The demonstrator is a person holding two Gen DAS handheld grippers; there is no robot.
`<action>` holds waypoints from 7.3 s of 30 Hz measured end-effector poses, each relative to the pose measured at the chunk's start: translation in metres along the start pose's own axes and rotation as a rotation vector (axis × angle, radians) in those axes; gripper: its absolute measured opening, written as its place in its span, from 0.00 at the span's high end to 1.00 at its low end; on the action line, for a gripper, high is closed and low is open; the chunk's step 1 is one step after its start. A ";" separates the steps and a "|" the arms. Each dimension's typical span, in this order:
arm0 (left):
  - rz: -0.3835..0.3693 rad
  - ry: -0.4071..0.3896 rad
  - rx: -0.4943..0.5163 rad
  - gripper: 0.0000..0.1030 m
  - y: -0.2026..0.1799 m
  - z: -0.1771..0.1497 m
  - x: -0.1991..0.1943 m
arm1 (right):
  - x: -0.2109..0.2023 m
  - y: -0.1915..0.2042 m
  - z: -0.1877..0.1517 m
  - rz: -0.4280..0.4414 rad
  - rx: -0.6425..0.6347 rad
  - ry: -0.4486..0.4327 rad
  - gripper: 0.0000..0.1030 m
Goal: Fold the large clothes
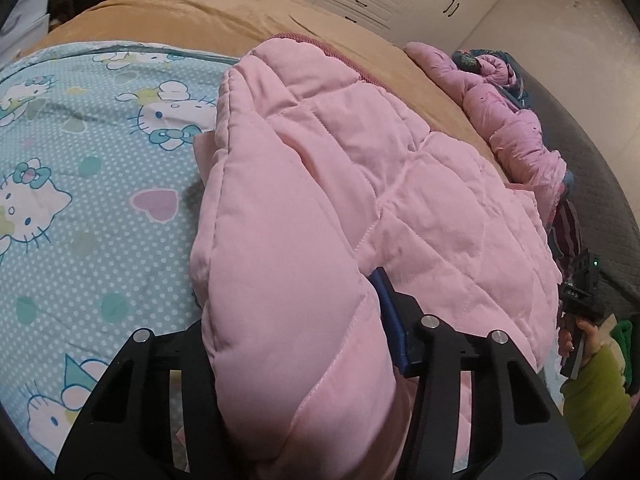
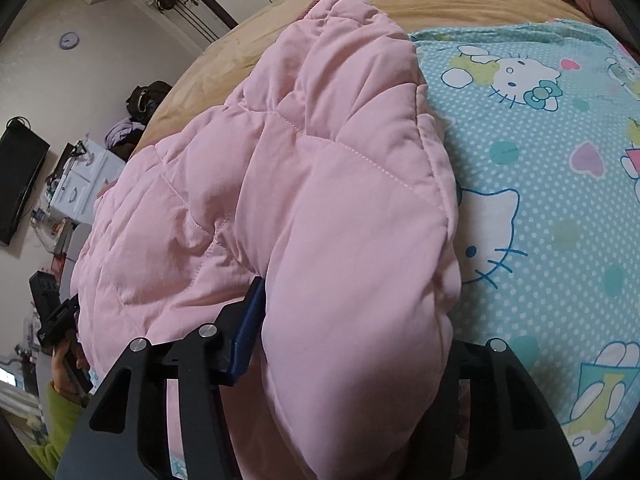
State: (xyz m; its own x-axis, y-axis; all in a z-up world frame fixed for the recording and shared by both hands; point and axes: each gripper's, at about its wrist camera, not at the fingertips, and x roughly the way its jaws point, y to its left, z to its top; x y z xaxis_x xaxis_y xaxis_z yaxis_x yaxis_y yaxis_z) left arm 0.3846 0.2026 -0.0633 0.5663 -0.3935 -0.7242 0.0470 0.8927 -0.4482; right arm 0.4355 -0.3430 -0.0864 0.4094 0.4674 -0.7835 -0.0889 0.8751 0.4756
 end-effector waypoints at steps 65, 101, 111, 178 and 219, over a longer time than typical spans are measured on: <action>0.172 -0.074 0.057 0.65 -0.012 -0.075 -0.087 | -0.049 0.033 -0.074 -0.090 0.113 -0.005 0.41; 0.281 -0.300 0.161 0.09 -0.081 -0.106 -0.207 | -0.197 0.146 -0.145 -0.234 -0.149 -0.398 0.04; 0.256 -0.347 0.241 0.09 -0.113 -0.149 -0.230 | -0.217 0.181 -0.200 -0.291 -0.246 -0.458 0.04; 0.279 -0.283 0.244 0.09 -0.120 -0.228 -0.203 | -0.167 0.179 -0.292 -0.271 -0.231 -0.376 0.04; 0.286 -0.285 0.267 0.09 -0.118 -0.226 -0.206 | -0.171 0.178 -0.290 -0.295 -0.230 -0.383 0.04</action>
State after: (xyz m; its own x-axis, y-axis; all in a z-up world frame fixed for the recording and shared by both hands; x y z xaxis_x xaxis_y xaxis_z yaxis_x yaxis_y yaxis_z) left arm 0.0765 0.1282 0.0204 0.7885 -0.0818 -0.6096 0.0452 0.9961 -0.0752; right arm 0.0860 -0.2312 0.0159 0.7456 0.1558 -0.6479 -0.0987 0.9874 0.1239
